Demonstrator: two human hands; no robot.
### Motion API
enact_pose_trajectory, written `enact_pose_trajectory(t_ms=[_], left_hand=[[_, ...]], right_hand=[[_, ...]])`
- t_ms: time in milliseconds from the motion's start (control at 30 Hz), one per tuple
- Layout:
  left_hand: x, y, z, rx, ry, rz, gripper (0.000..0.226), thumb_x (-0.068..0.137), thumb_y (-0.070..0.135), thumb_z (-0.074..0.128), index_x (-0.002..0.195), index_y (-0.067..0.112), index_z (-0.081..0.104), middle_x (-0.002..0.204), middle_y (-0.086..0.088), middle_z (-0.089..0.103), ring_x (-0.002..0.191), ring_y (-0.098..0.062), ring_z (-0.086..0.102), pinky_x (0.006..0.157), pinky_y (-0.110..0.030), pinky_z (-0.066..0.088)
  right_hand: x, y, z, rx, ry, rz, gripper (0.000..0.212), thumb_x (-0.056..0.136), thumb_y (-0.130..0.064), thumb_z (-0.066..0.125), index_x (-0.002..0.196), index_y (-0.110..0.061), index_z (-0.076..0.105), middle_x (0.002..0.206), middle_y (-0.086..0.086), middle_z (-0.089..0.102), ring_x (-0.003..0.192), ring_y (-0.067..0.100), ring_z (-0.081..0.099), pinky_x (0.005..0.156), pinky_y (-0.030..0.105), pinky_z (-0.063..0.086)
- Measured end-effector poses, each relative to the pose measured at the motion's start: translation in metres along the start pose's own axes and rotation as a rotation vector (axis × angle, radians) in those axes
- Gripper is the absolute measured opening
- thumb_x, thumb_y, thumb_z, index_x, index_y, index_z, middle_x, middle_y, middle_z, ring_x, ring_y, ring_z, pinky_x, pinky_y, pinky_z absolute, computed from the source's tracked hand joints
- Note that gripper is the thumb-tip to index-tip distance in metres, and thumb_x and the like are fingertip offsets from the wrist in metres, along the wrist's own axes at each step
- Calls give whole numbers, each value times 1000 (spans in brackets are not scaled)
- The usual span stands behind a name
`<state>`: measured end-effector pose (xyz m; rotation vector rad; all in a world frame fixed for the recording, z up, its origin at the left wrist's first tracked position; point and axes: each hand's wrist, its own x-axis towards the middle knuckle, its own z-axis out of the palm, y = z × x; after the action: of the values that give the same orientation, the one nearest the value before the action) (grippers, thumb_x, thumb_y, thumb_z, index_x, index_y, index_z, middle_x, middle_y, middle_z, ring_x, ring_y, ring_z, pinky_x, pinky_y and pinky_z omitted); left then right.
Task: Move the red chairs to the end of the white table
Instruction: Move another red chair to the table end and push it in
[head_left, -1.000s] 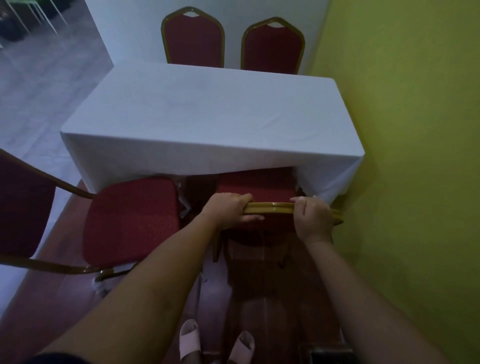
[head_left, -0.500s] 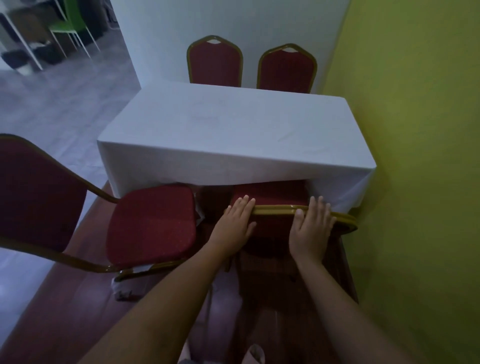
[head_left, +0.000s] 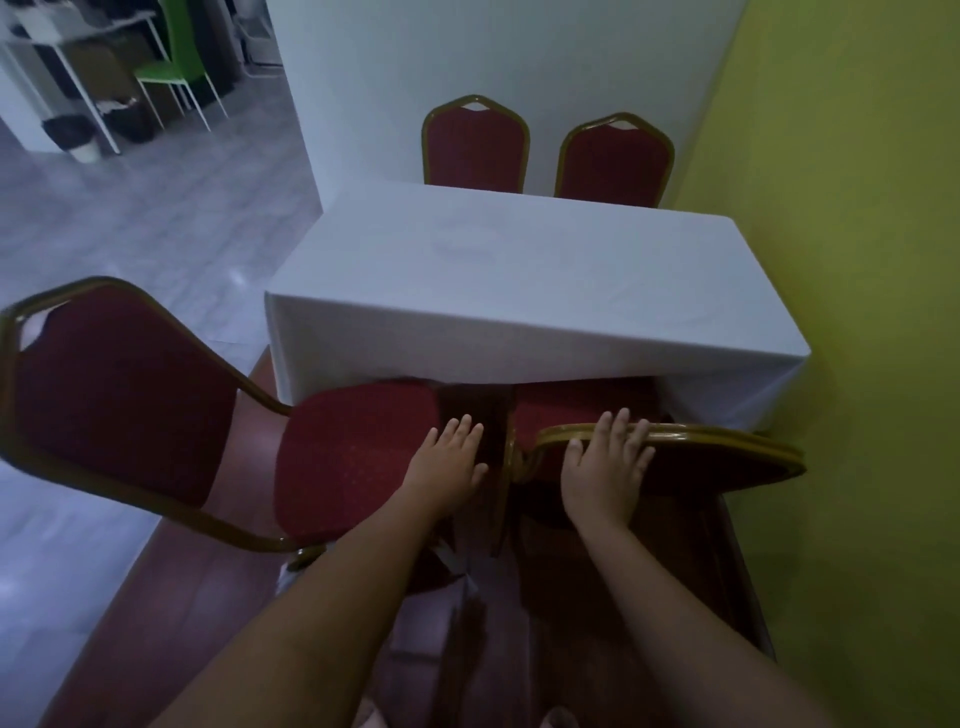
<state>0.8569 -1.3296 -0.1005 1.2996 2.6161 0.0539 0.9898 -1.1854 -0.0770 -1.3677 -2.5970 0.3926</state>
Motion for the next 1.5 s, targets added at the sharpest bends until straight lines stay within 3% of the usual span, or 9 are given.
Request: enact_pose_trajectory(t_ms=[133,400,700,1067,1200,1367,1500], left_hand=[[-17,-65,-11,27,-2,-54,62,102,38,32,153,14,7,161,-8,4,148,-23,5,119,-41,8],[-67,-218,-29,130,-34,-279,64,101,37,37,153,10,11,160,-12,8,147,-26,9,117,-45,12],[-99,-323,-61,138,-13,-486,62,101,35,32,153,12,8,161,-9,4,148,-24,3,119,-47,7],[-110,-439,-129,212,123,-688,62,100,33,36,153,11,12,161,-11,8,147,-27,8,118,-47,8],[-115,-469,-140,186,146,-712,59,99,20,35,153,12,12,161,-11,6,148,-26,5,118,-49,7],[-110,-506,-153,239,207,-631,65,92,5,40,152,14,16,161,-9,9,148,-25,8,119,-48,8],[-97,-544,-162,338,147,-514,61,97,12,40,152,16,14,160,-10,10,148,-25,8,118,-48,9]], right_hand=[[-15,-75,18,26,-148,1,63,99,-37,32,153,-9,13,162,11,4,148,31,-3,118,47,-3],[-51,-203,64,-25,-399,-170,61,100,-37,29,153,-11,14,162,11,1,148,32,0,119,47,1],[-63,-303,102,-60,-616,-401,64,98,-37,34,153,-11,14,162,10,2,148,32,3,118,49,5],[-40,-438,123,-26,-587,-685,67,96,-43,40,150,-8,21,160,11,14,147,32,11,117,51,9],[-48,-477,135,-56,-628,-757,69,93,-48,44,150,-12,25,159,12,15,145,32,14,117,54,12],[-57,-517,143,-30,-641,-793,75,95,-55,35,152,-11,17,161,10,9,147,31,10,118,50,10],[-62,-552,153,12,-630,-766,77,94,-59,33,153,-12,15,162,9,8,148,30,7,119,50,8]])
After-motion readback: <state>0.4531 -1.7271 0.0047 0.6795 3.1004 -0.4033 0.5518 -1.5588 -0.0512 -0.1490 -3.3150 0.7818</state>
